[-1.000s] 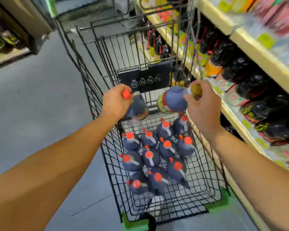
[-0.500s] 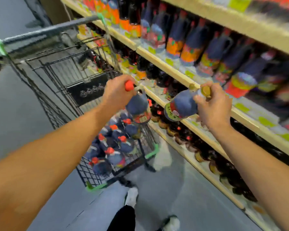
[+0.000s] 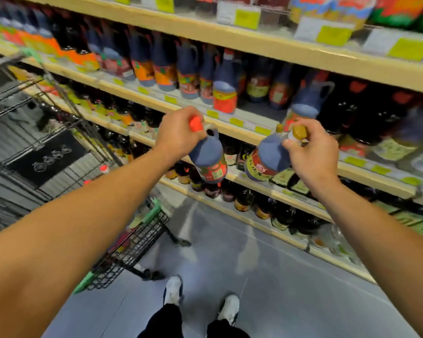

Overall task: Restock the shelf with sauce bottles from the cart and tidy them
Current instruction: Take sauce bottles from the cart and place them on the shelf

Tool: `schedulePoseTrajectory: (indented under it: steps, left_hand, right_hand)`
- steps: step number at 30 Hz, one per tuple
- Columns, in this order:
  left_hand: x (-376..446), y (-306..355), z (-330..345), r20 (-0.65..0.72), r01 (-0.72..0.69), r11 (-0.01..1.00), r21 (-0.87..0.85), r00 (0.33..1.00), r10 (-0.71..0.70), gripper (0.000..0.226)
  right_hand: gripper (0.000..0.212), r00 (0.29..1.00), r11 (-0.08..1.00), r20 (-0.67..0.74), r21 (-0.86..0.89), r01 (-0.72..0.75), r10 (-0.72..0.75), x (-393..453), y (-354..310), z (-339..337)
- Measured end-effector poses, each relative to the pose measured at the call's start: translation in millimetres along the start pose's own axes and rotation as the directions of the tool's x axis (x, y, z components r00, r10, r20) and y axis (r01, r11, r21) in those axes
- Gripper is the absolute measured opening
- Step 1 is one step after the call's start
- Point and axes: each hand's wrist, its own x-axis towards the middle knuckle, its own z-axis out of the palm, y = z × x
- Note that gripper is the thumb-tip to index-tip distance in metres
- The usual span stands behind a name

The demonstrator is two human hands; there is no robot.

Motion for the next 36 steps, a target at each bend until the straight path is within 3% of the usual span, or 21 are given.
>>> schedulePoseTrajectory:
  steps: [8,15,22,27,36]
  left_hand:
    - [16,52,37,0.005,-0.153,0.988,-0.015,0.988,0.154,0.026]
    - [54,67,33,-0.125,-0.297,0.950,-0.097,0.951,0.284,0.027]
    - [108,68,32,-0.171,-0.284,0.947,-0.151,0.951,0.258,0.026]
    - [128,65,48,-0.167,-0.237,0.927,-0.289,0.967,0.195,0.022]
    - [153,71,100,-0.098,-0.270,0.901,-0.339,0.963,0.251,0.021]
  right_hand:
    - [0.027,0.997,0.998,-0.037,-0.022,-0.066,0.065,2,35,-31]
    - [0.025,0.992,0.994,-0.067,-0.006,-0.109,0.109,14,43,-21]
    - [0.027,0.988,0.993,-0.108,-0.007,-0.114,0.113,27,34,0]
    - [0.028,0.981,0.989,-0.131,-0.016,-0.150,0.146,39,28,9]
    - [0.027,0.978,0.991,-0.163,-0.029,-0.134,0.127,46,39,28]
